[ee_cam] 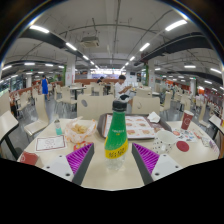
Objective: Pour water
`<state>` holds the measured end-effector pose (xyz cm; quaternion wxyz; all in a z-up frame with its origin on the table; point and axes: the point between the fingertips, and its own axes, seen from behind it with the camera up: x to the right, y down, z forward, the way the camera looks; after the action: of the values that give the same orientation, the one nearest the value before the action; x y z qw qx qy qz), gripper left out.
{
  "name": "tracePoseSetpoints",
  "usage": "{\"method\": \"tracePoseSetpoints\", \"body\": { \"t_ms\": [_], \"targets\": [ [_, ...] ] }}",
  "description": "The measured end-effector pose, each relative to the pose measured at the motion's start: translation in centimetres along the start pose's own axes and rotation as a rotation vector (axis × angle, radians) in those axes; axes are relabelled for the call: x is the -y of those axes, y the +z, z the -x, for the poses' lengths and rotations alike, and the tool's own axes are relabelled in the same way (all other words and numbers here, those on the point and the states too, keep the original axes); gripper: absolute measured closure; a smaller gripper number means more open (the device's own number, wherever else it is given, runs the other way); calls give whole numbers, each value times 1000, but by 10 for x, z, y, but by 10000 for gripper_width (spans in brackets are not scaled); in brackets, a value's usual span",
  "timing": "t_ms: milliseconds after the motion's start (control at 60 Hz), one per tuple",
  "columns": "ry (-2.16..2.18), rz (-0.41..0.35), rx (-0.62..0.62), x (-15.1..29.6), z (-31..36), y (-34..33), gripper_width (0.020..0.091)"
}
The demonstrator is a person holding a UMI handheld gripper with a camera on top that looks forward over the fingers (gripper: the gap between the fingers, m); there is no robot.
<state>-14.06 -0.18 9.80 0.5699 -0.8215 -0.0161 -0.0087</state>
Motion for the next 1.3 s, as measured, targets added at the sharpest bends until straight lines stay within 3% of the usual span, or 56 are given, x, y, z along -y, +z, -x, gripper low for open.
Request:
{"method": "tracePoseSetpoints", "body": {
  "t_ms": [183, 217, 250, 267, 417, 517, 633, 733, 967, 1300],
  "targets": [
    [-26, -81, -5, 6, -7, 60, 289],
    [-36, -84, -6, 6, -8, 69, 323],
    [-48, -70, -18, 0, -11, 79, 528],
    [-61, -88, -28, 6, -13, 80, 550],
    [-92, -121, -30, 11, -15, 86, 625],
    [-84, -73, 2, 8, -12, 89, 715],
    [25, 9, 88, 10, -5, 96, 716],
    [263, 25, 171, 38, -7, 94, 718],
    [1151, 120, 330, 72, -31, 91, 716],
    [2066, 156, 440, 87, -75, 104, 718]
  ]
}}
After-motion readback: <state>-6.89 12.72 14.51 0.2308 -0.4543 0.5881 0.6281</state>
